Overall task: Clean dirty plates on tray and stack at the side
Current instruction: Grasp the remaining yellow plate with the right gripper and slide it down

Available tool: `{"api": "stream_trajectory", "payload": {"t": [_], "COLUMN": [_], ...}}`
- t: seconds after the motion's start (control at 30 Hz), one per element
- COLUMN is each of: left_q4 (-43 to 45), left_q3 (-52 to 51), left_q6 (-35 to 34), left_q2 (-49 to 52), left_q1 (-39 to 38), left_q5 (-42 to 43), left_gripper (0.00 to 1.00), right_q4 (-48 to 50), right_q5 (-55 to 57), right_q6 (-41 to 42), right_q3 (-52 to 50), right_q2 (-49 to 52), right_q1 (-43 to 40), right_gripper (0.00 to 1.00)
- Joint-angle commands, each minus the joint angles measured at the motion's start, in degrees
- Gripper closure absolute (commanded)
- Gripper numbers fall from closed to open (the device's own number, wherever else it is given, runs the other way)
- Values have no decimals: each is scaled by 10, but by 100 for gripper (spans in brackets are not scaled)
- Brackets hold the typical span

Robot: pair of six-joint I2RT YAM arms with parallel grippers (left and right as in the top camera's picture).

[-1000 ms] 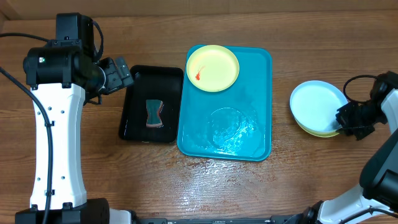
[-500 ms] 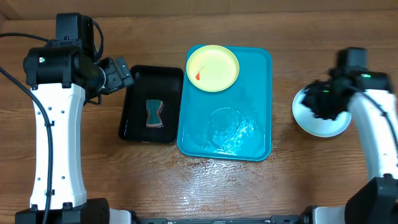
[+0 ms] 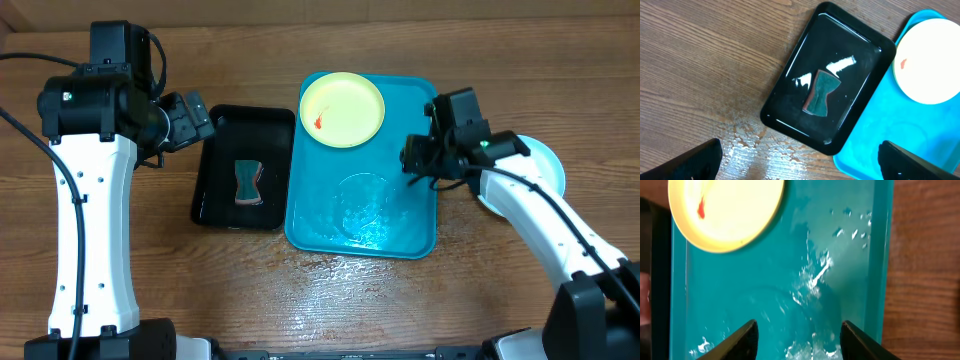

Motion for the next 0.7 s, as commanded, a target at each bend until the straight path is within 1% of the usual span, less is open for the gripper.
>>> {"api": "stream_trajectory", "payload": {"t": [0.0, 0.23, 0.27, 0.3, 0.37, 0.53, 0.57, 0.6, 0.63, 0.67], "left_q4": [1, 0, 1, 1, 1, 0, 1, 1, 1, 1], "left_q3": [7, 7, 7, 7, 7, 7, 7, 7, 7, 7], "left_q6": [15, 15, 15, 15, 15, 15, 15, 15, 15, 15], "left_q2": [-7, -7, -7, -7, -7, -7, -7, -7, -7, -7], "left_q1": [2, 2, 2, 2, 2, 2, 2, 2, 2, 2], "left_q5": [2, 2, 2, 2, 2, 2, 2, 2, 2, 2], "left_gripper": [0, 0, 0, 0, 0, 0, 0, 0, 0, 0], "right_q4": [2, 5, 7, 11, 33, 68, 69, 68, 67, 63], "right_q5": [-4, -4, -4, -4, -2, -5, -4, -2, 0, 0], "right_q6": [-13, -49, -51, -53, -53, -55, -55, -55, -55, -55], "right_q3": [73, 211, 225, 236, 242, 239, 239, 239, 239, 239], "right_q2": [45, 188, 212, 233, 269, 317, 323, 326, 331, 331], "right_q1": [-1, 0, -1, -1, -1, 1, 2, 3, 4, 5], "right_gripper": [46, 46, 45, 41, 38, 37, 40, 47, 57, 69]}}
